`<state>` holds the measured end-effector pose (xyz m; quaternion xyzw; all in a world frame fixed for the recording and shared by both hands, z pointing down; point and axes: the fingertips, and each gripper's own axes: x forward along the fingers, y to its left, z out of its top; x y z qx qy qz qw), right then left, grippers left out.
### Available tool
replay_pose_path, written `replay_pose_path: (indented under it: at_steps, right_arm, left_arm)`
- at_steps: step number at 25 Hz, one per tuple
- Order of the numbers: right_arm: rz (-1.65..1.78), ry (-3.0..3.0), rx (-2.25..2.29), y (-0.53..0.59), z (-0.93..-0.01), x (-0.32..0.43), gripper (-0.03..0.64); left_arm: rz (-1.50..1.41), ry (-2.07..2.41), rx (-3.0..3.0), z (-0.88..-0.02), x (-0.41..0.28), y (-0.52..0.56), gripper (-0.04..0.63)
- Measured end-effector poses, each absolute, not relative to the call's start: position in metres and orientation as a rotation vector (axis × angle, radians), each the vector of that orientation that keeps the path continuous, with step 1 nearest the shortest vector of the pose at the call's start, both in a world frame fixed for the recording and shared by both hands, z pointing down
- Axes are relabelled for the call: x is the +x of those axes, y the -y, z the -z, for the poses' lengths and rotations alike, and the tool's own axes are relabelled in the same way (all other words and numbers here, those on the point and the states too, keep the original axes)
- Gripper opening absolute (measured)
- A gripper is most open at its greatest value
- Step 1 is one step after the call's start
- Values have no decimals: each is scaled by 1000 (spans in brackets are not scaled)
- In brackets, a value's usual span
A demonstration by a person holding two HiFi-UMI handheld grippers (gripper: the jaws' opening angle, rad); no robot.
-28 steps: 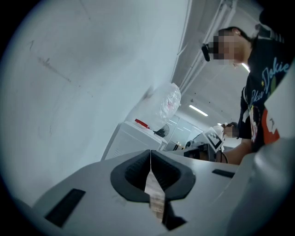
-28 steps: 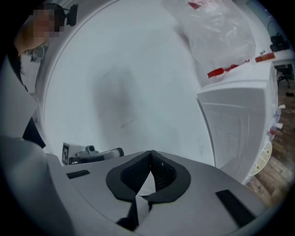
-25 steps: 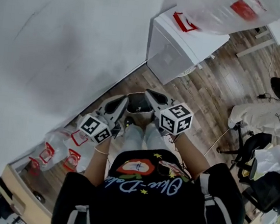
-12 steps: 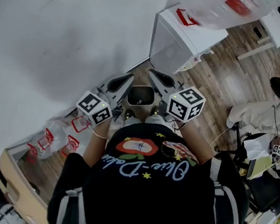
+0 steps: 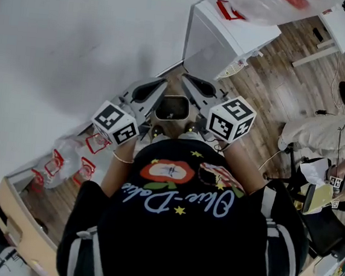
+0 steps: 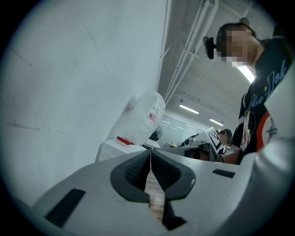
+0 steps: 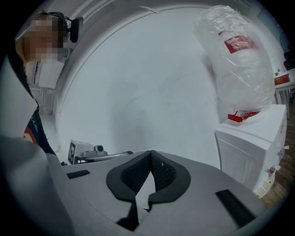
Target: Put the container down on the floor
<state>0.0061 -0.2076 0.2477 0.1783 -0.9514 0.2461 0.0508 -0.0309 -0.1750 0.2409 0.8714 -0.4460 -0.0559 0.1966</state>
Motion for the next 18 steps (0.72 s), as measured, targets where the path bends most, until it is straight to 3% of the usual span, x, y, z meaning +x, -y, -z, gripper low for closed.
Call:
replay_pose_path:
  at_steps: [18]
  right_arm:
    - [-764,2886,530,209,-251,6,-2]
  left_arm:
    - [253,1267,2371,-241,-42,176,6]
